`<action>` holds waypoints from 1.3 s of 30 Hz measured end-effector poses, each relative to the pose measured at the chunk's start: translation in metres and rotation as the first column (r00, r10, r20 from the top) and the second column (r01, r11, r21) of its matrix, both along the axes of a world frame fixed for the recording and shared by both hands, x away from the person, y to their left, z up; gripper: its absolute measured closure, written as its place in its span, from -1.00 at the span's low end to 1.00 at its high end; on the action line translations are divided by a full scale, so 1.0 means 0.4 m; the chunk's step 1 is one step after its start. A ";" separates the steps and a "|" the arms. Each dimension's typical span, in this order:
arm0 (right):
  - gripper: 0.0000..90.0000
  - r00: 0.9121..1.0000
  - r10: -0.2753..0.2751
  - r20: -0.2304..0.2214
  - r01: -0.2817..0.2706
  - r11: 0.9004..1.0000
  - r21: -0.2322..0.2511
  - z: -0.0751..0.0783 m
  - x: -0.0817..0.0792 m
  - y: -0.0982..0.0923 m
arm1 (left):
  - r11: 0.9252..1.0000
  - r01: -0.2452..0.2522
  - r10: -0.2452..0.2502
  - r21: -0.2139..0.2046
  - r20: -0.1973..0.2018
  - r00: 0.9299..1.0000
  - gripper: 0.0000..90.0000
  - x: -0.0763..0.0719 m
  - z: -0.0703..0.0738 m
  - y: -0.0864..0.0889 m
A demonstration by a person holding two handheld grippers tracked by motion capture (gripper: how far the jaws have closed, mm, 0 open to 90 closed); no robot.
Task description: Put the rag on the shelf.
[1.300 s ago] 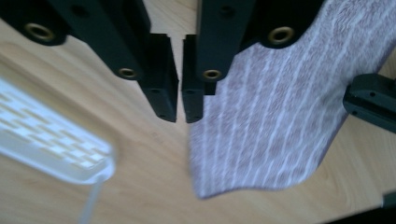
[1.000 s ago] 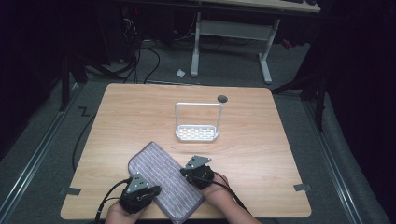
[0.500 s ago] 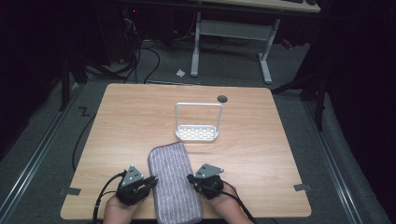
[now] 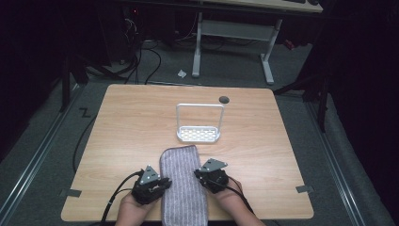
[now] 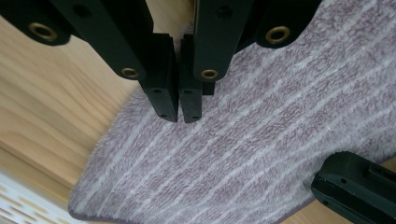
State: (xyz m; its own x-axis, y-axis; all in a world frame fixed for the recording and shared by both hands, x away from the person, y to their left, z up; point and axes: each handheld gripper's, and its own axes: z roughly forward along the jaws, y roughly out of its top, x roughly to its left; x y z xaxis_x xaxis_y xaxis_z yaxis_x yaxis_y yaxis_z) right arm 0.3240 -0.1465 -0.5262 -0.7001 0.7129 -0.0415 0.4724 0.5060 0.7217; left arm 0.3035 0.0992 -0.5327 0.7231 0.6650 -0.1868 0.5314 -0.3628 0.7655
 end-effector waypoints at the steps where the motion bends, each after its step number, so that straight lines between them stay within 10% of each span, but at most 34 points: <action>1: 0.93 1.000 -0.013 -0.003 0.013 1.000 0.004 0.000 -0.016 -0.031 | 0.998 0.048 -0.049 0.034 0.022 0.999 0.74 0.001 0.001 -0.020; 12: 0.90 0.999 -0.044 -0.022 0.045 0.998 0.036 0.003 -0.084 -0.130 | 0.993 0.117 -0.117 0.017 0.001 0.993 0.71 -0.027 0.001 -0.064; 24: 0.81 0.998 -0.056 0.004 0.055 0.994 0.096 0.019 -0.084 -0.139 | 0.995 -0.093 0.093 -0.029 0.029 0.995 0.14 0.069 0.008 -0.015; 39: 0.64 0.996 -0.087 0.003 0.086 0.988 0.128 0.015 -0.066 -0.147 | 0.990 -0.139 0.138 0.025 0.026 0.990 0.08 0.186 -0.006 -0.102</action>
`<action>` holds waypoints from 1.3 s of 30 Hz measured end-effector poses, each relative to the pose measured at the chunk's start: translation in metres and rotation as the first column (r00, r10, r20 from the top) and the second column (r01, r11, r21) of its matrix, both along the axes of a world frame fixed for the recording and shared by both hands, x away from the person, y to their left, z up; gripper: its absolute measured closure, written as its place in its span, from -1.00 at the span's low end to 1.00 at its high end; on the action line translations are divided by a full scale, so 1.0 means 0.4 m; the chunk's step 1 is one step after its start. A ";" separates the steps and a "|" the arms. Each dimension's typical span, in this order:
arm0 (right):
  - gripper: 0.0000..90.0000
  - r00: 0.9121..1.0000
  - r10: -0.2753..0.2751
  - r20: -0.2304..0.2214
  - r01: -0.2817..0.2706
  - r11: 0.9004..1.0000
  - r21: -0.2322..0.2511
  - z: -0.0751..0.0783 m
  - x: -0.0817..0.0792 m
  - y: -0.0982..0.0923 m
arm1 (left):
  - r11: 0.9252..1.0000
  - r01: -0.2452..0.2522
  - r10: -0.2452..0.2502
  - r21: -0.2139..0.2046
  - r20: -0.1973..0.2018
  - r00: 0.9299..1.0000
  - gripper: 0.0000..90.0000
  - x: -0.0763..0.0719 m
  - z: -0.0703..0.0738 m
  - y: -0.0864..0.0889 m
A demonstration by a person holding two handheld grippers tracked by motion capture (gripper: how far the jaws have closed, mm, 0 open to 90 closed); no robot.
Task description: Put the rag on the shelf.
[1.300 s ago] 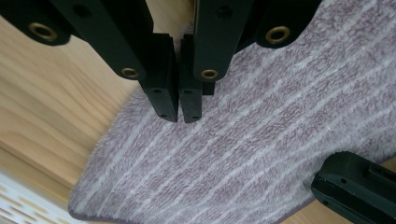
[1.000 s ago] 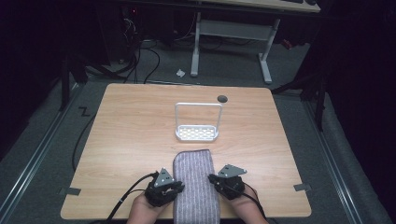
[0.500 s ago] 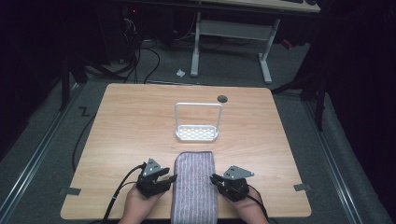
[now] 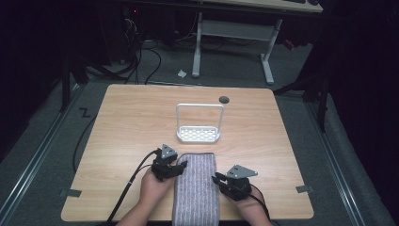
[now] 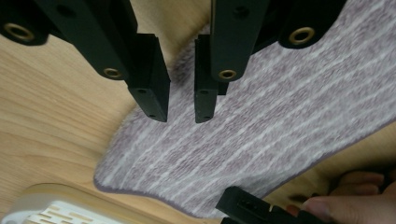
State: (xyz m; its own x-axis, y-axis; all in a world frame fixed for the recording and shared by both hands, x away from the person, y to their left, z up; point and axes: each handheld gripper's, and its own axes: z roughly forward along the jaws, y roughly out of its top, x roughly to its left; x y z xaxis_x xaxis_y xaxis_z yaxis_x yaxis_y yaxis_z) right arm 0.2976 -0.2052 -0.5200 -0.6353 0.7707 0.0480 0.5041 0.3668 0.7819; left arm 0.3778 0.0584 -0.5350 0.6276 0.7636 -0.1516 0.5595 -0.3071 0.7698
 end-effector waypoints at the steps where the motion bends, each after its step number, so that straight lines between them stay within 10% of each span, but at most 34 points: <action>1: 0.59 1.000 -0.017 0.002 0.017 1.000 0.008 0.001 0.006 0.001 | 1.000 -0.004 0.004 -0.012 -0.008 1.000 0.09 0.001 0.000 -0.001; 18: 0.25 0.983 -0.181 -0.028 0.180 0.983 -0.021 -0.012 0.156 0.040 | 0.999 -0.012 0.011 -0.050 -0.037 0.999 0.44 0.001 -0.003 0.007; 39: 0.84 0.981 -0.190 -0.025 0.189 0.981 -0.047 -0.029 0.153 0.074 | 0.999 -0.030 0.029 -0.036 -0.039 0.999 0.76 -0.006 -0.002 -0.008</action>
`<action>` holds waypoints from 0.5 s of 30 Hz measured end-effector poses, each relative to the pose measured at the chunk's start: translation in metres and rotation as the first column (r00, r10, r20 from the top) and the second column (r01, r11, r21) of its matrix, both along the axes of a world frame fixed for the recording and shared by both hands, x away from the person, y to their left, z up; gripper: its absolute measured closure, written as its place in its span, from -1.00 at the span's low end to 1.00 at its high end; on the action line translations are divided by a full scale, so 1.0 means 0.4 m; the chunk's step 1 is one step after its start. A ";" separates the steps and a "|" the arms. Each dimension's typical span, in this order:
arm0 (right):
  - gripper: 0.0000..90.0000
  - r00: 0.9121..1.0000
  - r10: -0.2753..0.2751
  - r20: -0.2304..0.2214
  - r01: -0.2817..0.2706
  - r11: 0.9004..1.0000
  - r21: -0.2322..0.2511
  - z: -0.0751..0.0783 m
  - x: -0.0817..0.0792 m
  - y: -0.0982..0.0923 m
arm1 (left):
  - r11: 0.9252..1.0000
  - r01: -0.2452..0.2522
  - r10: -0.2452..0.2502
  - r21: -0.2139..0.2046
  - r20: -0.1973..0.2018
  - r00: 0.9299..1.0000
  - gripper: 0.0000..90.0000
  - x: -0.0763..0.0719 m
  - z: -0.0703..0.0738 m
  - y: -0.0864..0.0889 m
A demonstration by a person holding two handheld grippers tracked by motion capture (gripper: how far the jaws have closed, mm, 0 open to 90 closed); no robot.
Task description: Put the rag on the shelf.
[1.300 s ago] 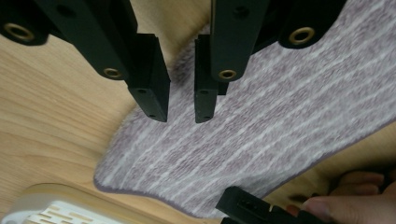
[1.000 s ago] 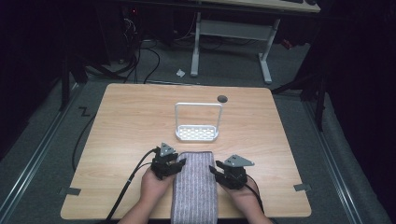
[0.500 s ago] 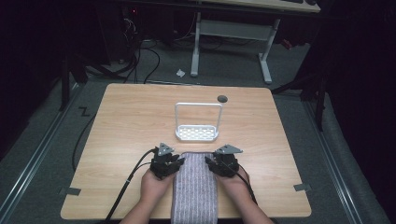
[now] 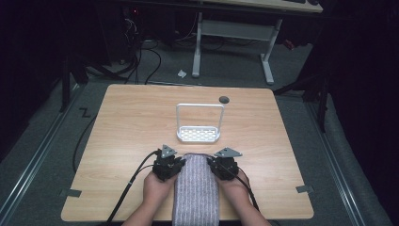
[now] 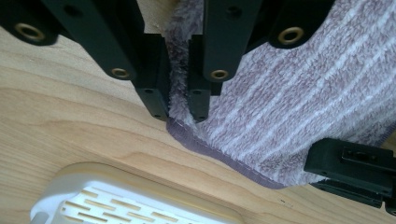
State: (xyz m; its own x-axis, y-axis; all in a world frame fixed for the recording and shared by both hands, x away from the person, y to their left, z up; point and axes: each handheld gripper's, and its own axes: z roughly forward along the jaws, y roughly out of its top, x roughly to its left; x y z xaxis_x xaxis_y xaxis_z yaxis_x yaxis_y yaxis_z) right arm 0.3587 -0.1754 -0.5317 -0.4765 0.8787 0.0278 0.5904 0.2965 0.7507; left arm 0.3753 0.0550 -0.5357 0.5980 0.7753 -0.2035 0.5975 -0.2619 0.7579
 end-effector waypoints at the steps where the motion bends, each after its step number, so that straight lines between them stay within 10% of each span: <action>1: 0.86 1.000 -0.002 0.011 0.002 1.000 -0.004 0.000 -0.001 0.002 | 1.000 -0.008 0.008 -0.002 -0.001 1.000 0.77 -0.002 0.000 -0.001; 8: 0.88 0.994 -0.019 0.108 0.019 1.000 -0.002 0.009 -0.029 0.012 | 0.998 -0.058 0.060 -0.026 0.102 0.993 0.78 -0.033 0.009 -0.009; 15: 0.87 0.963 -0.031 0.267 0.030 1.000 0.010 0.047 -0.066 0.023 | 0.990 -0.106 0.121 -0.092 0.178 0.977 0.78 -0.061 0.041 -0.010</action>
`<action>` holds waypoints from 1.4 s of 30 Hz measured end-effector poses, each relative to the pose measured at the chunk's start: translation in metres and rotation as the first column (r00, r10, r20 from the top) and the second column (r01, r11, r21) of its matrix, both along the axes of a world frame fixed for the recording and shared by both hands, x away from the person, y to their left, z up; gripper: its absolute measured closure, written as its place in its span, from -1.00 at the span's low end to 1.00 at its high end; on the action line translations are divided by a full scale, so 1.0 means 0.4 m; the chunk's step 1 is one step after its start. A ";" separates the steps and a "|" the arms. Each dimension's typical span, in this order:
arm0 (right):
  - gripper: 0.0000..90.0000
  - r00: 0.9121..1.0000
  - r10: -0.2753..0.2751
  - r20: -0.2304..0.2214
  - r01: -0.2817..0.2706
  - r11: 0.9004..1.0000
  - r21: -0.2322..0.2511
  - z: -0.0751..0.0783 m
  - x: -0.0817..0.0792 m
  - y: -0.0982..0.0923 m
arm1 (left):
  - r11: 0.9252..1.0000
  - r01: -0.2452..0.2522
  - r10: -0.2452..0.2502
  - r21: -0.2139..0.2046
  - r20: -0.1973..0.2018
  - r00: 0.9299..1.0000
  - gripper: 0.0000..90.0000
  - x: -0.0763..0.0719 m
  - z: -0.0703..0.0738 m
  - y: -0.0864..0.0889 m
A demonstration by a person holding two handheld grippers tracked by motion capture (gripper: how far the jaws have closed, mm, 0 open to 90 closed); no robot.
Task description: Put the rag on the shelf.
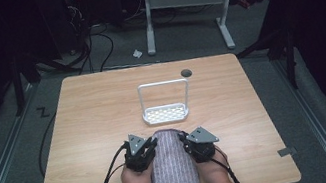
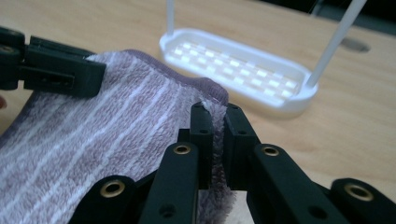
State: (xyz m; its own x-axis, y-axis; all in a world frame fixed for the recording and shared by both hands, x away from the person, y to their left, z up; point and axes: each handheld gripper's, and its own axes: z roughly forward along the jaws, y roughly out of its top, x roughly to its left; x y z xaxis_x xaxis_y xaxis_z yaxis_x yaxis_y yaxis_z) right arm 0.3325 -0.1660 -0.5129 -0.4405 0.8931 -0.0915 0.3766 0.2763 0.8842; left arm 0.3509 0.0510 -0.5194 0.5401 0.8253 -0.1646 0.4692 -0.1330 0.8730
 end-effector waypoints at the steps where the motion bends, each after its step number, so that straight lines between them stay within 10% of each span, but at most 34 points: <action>1: 0.87 1.000 0.000 0.000 0.000 1.000 0.000 0.000 0.000 0.000 | 1.000 -0.004 0.004 -0.010 0.006 1.000 0.78 -0.001 0.005 0.001; 22: 0.87 0.979 -0.012 0.205 -0.001 0.998 0.061 0.165 -0.013 -0.008 | 0.999 0.004 0.007 -0.048 0.212 0.977 0.78 -0.011 0.178 0.000; 42: 0.87 0.941 0.004 0.339 -0.037 0.995 0.089 0.322 -0.013 -0.001 | 0.994 0.030 0.009 -0.105 0.354 0.935 0.78 -0.019 0.337 0.002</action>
State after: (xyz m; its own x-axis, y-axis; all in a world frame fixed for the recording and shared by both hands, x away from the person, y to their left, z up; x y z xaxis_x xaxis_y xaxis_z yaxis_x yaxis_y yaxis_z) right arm 0.3272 -0.1663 -0.3840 -0.4164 0.8959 -0.1550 0.0466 0.1913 0.9804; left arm 0.3434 0.0519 -0.3848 0.5880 0.8074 -0.0479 0.1264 -0.0332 0.9914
